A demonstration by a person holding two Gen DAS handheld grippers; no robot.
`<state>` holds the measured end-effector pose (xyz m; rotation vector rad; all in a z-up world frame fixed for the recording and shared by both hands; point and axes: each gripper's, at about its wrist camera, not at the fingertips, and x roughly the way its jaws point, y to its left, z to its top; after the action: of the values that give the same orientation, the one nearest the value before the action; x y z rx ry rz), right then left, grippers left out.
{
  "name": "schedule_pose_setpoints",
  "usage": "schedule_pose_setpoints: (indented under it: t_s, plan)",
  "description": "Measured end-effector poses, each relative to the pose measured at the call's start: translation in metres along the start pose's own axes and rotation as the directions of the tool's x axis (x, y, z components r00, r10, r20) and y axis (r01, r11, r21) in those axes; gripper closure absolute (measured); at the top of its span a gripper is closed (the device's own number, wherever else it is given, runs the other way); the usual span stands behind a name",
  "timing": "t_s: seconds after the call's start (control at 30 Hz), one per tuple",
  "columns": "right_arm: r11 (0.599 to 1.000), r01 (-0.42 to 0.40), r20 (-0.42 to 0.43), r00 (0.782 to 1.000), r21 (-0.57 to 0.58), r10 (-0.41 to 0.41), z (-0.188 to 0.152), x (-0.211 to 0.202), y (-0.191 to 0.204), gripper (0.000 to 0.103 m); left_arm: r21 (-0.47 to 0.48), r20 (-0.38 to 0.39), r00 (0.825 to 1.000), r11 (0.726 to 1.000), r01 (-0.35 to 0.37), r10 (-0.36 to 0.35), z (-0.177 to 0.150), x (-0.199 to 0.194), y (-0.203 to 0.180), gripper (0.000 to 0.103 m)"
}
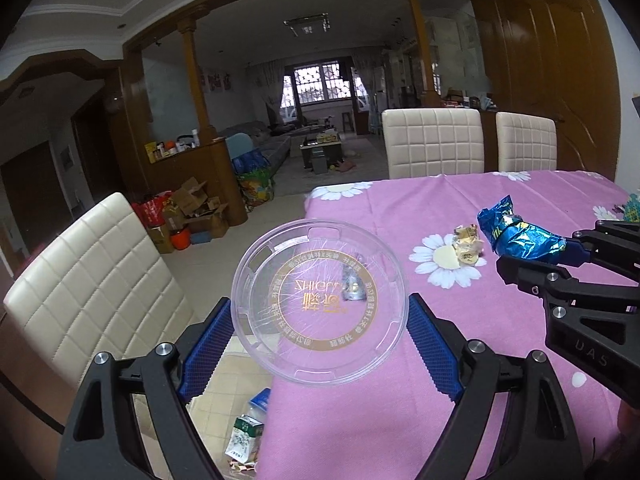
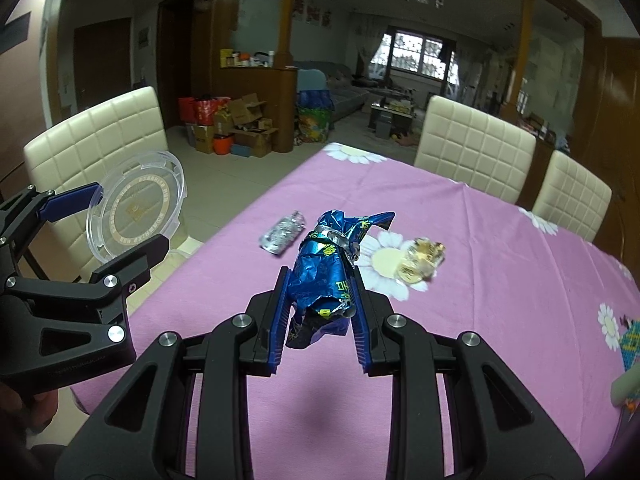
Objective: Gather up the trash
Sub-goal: 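Carry the clear lid and blue wrapper over the clear bin with both grippers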
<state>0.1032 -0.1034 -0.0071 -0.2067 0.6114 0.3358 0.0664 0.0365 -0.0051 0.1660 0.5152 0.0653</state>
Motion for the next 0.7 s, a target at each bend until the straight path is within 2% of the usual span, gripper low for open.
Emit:
schedule_pose_setpoints:
  t_s: [0.3, 0.7]
  plan:
    - [0.998, -0.036, 0.023, 0.999, -0.051, 0.038, 0.008, -0.008, 0.033, 0.074, -0.016, 0.034, 0.998, 0.998, -0.06, 0.061, -0.007, -0.017, 0.021, 0.02]
    - [0.99, -0.08, 0.034, 0.996, -0.113, 0.084, 0.022, -0.003, 0.064, 0.074, -0.066, 0.025, 0.993, 0.991, -0.117, 0.118, -0.018, -0.023, 0.054, 0.02]
